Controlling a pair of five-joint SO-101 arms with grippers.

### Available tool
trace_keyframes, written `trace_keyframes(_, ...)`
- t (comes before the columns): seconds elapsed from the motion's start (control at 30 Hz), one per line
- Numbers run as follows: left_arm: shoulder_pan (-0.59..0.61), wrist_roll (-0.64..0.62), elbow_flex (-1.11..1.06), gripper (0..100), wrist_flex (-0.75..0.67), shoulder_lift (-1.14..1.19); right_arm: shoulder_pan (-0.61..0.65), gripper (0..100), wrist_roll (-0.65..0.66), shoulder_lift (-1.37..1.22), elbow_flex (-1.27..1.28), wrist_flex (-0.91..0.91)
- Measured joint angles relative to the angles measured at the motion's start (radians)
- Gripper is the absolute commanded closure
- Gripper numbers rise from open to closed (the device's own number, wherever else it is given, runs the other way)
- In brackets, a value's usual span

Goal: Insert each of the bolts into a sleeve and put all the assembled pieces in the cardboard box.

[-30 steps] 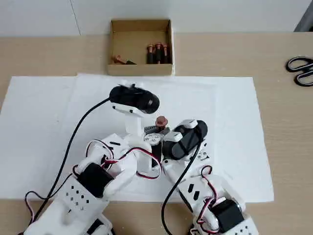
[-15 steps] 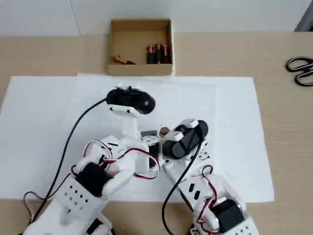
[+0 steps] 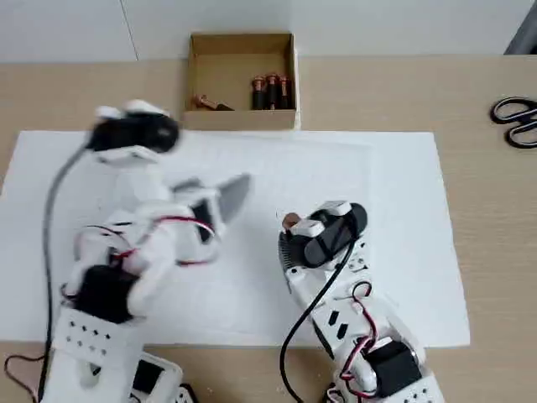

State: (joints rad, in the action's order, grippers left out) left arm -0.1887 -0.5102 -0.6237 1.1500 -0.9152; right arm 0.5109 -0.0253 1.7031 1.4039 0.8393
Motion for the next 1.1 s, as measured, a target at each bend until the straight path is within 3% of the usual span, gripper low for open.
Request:
trace_keyframes(0.1, 0.104, 0.005, -0.014, 74, 0.015, 0.000, -0.038, 99.5, 0.000, -0.041, -0.023, 0.000)
trace_keyframes(0.2, 0.129, 0.005, -0.081, 74, 0.015, 0.000, -0.097, 99.5, 0.000, -0.161, -0.138, 0.000)
trace_keyframes(0.5, 0.146, -0.018, -0.133, 74, 0.015, 0.000, -0.155, 99.5, 0.000, -0.818, -0.790, -0.023)
trace_keyframes(0.93, 0.146, -0.077, -0.229, 75, -0.035, 0.000, -0.149, 99.5, 0.000, -1.927, -1.519, -0.643)
trace_keyframes(1.1, 0.146, -0.077, -0.264, 75, -0.081, 0.000, -0.120, 99.1, 0.000, -2.294, -1.780, -0.726)
